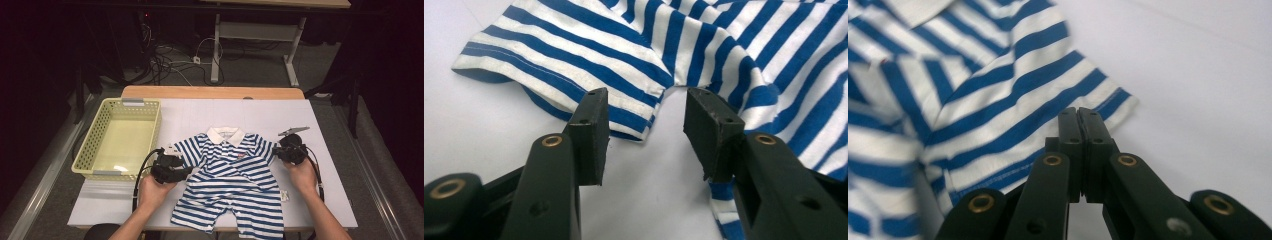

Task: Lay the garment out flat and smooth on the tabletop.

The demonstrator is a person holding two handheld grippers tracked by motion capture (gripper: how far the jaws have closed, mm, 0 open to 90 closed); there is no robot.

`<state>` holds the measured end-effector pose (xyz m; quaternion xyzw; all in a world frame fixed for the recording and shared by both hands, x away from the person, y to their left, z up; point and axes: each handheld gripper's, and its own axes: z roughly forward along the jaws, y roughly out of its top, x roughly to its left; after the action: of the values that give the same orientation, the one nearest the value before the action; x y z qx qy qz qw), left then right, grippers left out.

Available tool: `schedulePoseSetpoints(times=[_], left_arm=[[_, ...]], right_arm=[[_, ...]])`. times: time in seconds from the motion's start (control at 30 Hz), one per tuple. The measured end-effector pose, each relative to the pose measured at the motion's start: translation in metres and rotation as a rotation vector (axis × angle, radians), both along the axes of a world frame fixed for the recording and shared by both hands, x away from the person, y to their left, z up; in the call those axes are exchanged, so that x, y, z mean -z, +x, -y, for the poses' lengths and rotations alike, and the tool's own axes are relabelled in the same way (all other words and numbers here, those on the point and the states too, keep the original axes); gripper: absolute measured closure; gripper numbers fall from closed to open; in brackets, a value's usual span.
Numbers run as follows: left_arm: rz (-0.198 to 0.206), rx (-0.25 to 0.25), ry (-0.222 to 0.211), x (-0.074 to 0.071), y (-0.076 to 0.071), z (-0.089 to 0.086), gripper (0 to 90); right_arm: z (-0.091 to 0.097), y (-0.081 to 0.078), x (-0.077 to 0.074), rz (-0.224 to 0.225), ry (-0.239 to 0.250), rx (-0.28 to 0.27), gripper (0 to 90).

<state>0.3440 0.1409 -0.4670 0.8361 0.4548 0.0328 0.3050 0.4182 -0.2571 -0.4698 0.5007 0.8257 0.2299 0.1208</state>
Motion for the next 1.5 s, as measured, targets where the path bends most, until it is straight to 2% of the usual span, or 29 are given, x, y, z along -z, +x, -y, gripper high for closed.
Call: schedulePoseSetpoints(times=[0.2,0.67,0.77,0.87,0.97,1.1,1.17,1.23,1.3,1.4,1.43,1.5], left_arm=[[-0.003,0.003,0.007,0.001,0.002,0.004,51.3],[0.001,0.003,0.011,0.002,0.011,0.008,51.4],[0.005,-0.001,0.006,0.001,0.013,0.009,51.3],[0.005,0.003,0.001,-0.001,0.016,0.01,51.4],[0.003,0.015,-0.013,-0.003,0.017,0.014,51.4],[0.0,0.043,0.003,-0.001,0.018,0.023,51.4],[0.001,0.047,0.019,0.001,0.02,0.027,51.4],[0.005,0.034,0.033,0.003,0.024,0.028,51.3],[0.008,0.027,0.052,0.005,0.029,0.029,51.3],[0.003,0.018,0.046,0.007,0.034,0.03,51.3],[-0.002,0.019,0.047,0.008,0.036,0.031,51.4],[-0.015,0.023,0.054,0.011,0.04,0.034,51.8]], right_arm=[[0.014,0.011,-0.003,0.006,-0.016,0.031,90.0],[0.032,0.019,0.003,-0.005,-0.035,0.109,90.0],[0.035,0.018,0.004,-0.031,-0.003,0.116,89.0],[0.033,0.009,-0.003,0.014,0.034,0.105,81.9],[0.024,-0.007,-0.014,0.045,0.087,0.048,80.3],[0.003,-0.037,-0.019,0.022,0.09,-0.075,77.3],[-0.003,-0.051,-0.019,0.019,0.086,-0.111,76.0],[-0.005,-0.062,-0.019,-0.001,0.105,-0.131,74.5],[-0.004,-0.071,-0.02,0.001,0.106,-0.141,73.6],[0.001,-0.083,-0.026,0.019,0.135,-0.144,72.9],[0.002,-0.086,-0.026,0.015,0.148,-0.144,72.4],[0.002,-0.091,-0.022,-0.003,0.143,-0.152,71.1]])
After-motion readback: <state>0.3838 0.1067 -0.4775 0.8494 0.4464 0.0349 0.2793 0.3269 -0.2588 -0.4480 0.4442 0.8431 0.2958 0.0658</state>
